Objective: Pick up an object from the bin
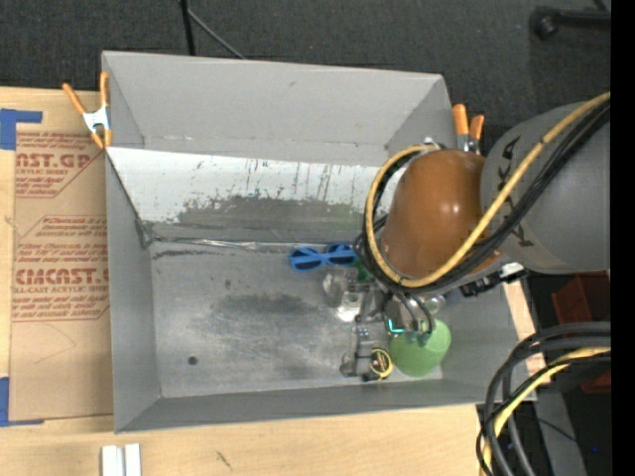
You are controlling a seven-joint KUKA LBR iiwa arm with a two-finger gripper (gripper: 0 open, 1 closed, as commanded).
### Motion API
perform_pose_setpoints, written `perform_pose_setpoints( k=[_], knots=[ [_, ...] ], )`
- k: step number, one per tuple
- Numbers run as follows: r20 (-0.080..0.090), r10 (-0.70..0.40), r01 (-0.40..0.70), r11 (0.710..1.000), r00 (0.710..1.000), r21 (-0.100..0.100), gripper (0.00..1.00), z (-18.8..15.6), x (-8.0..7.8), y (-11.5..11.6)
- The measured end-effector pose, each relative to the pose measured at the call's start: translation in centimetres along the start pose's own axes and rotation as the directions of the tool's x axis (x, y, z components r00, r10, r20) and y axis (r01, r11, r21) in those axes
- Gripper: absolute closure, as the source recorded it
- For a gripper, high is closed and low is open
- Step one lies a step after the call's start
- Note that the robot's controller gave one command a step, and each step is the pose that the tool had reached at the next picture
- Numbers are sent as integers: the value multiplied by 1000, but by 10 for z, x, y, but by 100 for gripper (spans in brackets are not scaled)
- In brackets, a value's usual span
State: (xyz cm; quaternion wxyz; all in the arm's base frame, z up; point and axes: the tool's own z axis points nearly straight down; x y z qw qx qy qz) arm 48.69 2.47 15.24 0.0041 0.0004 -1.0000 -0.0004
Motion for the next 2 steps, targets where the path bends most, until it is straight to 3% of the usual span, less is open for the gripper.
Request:
perform_pose_setpoints(
  k=[1, 2],
  knots=[
    [9, 108, -108, 994, 994, 0, 0, 86, -57, -44],
    [10, 282, -282, 960, 959, -3, 0, 52, -60, -41]
  ],
)
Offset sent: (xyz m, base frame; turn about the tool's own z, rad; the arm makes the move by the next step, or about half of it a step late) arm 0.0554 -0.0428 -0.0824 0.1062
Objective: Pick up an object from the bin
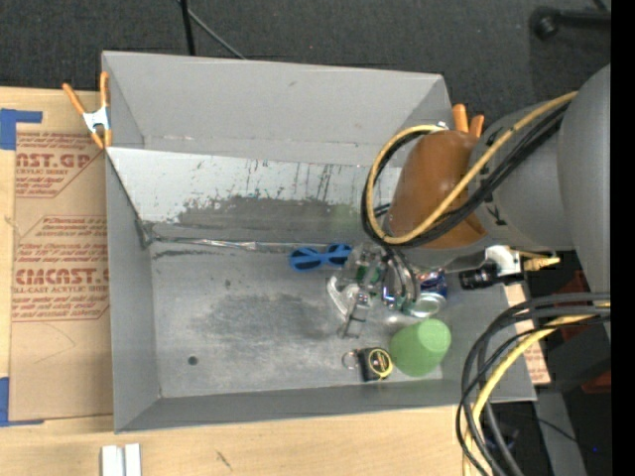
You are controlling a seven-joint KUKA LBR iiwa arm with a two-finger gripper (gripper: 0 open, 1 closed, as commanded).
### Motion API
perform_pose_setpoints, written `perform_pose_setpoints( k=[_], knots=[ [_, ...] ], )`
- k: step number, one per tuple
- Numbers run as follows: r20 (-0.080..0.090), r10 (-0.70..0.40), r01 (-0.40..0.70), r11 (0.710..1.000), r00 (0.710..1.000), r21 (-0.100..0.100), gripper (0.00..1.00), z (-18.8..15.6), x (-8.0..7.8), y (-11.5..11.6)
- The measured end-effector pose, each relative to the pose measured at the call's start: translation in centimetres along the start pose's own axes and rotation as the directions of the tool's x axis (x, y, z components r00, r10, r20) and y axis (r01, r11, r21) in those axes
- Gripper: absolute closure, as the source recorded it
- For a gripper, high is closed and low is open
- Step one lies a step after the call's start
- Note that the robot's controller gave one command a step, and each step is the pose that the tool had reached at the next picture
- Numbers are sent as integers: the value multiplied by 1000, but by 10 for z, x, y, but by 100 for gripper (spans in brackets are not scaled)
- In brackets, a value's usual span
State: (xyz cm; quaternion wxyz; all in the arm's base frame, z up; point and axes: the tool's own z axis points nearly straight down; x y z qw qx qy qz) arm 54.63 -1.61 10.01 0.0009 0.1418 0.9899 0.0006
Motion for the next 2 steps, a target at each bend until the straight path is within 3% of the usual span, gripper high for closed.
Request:
perform_pose_setpoints(
  k=[1, 2],
  knots=[
    [4, 134, -134, 991, 991, 3, 0, -4, -55, -103],
    [2, 467, -467, 884, 884, -13, 0, 23, -70, -112]
  ],
)
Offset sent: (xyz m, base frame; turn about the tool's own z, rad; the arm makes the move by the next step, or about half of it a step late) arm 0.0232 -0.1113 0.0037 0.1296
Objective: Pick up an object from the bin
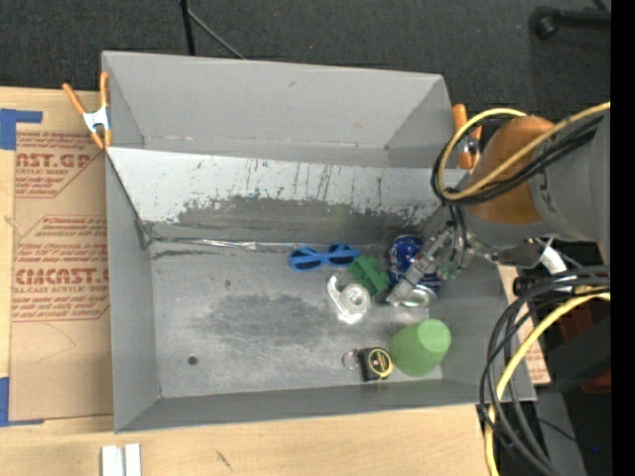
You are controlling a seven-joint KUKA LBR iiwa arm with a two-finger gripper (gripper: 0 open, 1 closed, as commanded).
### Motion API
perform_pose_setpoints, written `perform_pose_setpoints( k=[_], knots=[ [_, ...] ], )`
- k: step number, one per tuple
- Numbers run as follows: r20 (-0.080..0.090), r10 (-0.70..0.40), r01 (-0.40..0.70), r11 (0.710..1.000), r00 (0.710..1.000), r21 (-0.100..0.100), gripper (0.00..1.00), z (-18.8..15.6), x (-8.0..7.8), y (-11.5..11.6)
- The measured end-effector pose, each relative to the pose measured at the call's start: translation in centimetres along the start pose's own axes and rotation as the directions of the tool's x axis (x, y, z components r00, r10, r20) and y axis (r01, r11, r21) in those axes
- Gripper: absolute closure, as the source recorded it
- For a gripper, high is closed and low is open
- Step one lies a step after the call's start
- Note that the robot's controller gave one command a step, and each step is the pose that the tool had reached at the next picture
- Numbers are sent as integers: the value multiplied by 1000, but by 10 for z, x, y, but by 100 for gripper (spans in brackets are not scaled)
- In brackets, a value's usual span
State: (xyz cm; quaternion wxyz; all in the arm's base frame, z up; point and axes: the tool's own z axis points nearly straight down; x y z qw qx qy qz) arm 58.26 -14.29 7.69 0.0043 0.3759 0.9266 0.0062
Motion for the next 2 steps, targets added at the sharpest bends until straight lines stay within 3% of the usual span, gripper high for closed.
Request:
perform_pose_setpoints(
  k=[1, 2],
  knots=[
    [3, -3, 3, 1000, 1000, -1, 0, -3, -1, 1],
    [-2, -2, 2, 1000, 1000, 2, 100, 0, 1, 0]
  ],
)
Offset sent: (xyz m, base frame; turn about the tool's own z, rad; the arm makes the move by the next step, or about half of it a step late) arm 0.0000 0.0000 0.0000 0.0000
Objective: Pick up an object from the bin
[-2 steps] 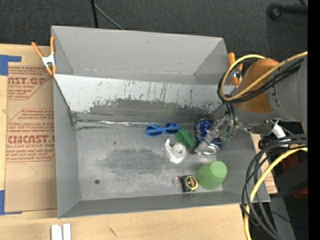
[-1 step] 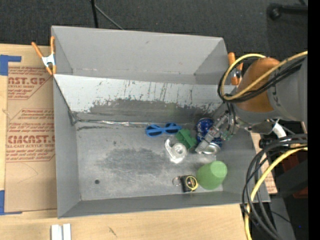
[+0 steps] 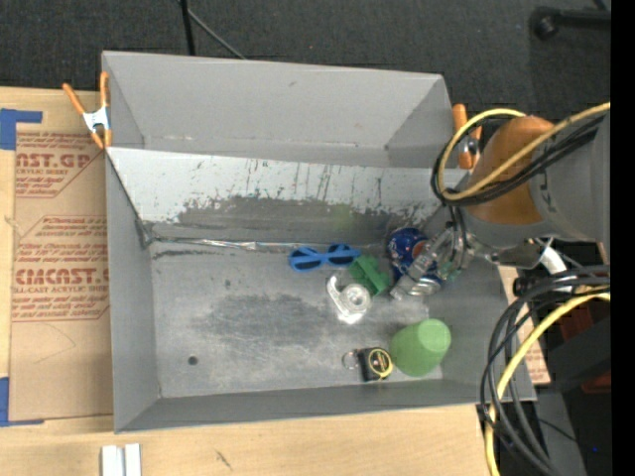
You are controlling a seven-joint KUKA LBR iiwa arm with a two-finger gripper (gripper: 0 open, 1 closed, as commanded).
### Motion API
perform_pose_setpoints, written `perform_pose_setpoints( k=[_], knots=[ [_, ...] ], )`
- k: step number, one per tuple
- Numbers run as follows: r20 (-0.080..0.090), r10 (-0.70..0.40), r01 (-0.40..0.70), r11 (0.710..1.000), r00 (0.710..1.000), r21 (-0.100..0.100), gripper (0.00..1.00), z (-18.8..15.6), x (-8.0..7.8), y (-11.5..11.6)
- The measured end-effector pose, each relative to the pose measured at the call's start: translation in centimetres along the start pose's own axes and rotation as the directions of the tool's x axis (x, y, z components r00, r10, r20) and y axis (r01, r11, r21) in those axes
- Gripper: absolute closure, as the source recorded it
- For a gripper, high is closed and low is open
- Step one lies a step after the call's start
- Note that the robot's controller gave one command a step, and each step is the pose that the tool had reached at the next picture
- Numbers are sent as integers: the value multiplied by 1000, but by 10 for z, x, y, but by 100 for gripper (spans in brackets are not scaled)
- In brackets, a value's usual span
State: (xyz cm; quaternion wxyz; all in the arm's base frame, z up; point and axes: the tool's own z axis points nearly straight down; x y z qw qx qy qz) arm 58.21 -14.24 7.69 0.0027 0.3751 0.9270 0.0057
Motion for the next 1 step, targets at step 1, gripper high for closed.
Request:
perform_pose_setpoints(
  k=[1],
  knots=[
    [6, -3, 3, 1000, 1000, 8, 100, -74, -1, 3]
  ],
)
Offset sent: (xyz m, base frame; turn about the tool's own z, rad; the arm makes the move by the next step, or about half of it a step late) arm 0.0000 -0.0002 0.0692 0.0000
